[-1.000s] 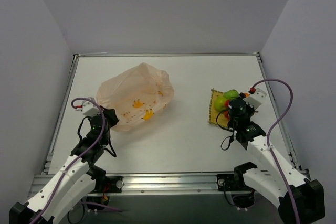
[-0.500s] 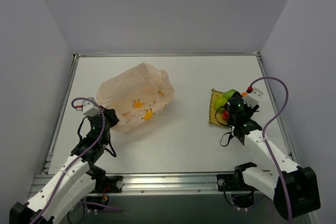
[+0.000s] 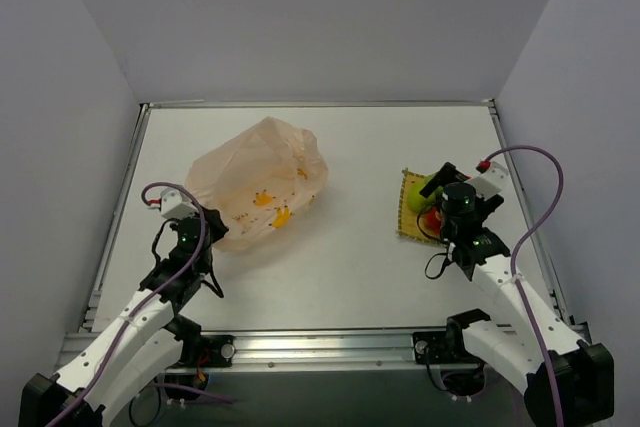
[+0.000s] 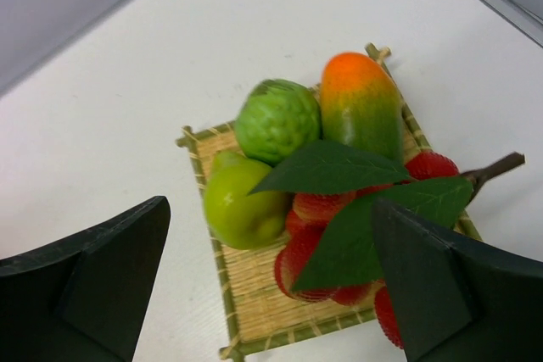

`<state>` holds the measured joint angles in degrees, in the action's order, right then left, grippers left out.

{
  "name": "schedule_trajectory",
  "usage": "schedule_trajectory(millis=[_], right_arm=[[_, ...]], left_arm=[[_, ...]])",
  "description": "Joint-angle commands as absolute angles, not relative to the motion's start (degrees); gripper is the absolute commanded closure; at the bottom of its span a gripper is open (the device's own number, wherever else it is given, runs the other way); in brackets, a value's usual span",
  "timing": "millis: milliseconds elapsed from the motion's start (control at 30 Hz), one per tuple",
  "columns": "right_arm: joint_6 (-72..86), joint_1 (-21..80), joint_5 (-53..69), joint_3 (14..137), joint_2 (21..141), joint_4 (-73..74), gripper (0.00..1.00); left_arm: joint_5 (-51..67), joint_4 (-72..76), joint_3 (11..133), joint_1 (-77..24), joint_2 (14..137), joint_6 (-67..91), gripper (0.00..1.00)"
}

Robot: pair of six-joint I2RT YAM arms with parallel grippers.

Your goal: Take the fake fruits out of the plastic bag

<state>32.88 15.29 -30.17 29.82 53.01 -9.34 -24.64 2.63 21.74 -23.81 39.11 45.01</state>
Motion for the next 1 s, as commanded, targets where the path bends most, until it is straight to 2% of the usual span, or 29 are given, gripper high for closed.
schedule_trajectory(millis=[0, 133, 300, 400, 533, 567, 633, 667, 800, 967], right_arm=[[31.7, 15.0, -27.5, 35.2, 49.3, -8.6, 0.0], [30.5, 15.1, -22.7, 37.8, 47.0, -8.7, 0.0], [31.0, 16.0, -16.1, 40.0, 49.6, -8.9, 0.0], [31.6, 17.9, -15.4, 39.3, 50.2, -9.8, 0.0], [32.4, 20.5, -15.5, 38.8, 50.3, -11.3, 0.0], [32.5, 21.8, -15.8, 38.9, 50.4, -11.4, 0.0], [32.5, 23.3, -17.3, 39.5, 50.4, -11.4, 0.0], [32.3, 24.2, -18.0, 40.4, 50.2, -11.4, 0.0], [31.4, 26.8, -20.4, 42.8, 46.9, -10.2, 0.0], [28.5, 26.8, -26.9, 46.9, 40.7, -3.1, 0.0]], left_arm=[[-28.1, 4.9, 25.9, -23.0, 40.8, 45.0, 0.98], [-29.7, 8.1, 28.2, -20.9, 45.0, 45.5, 0.98], [-28.1, 8.5, 31.1, -14.9, 51.8, 48.9, 0.98], [-27.9, 5.7, 31.3, -13.9, 51.3, 50.5, 0.97], [-27.9, 0.1, 31.2, -14.0, 46.3, 51.9, 0.57], [-27.8, -2.5, 31.5, -14.0, 44.8, 51.8, 0.39], [-27.7, -7.7, 33.6, -14.0, 40.5, 51.5, 0.25], [-27.3, -9.4, 34.7, -14.0, 39.0, 51.0, 0.05], [-23.4, -15.9, 42.6, -13.9, 33.4, 46.0, 0.06], [-19.7, -28.3, 57.3, -14.0, 32.4, 36.7, 0.06]])
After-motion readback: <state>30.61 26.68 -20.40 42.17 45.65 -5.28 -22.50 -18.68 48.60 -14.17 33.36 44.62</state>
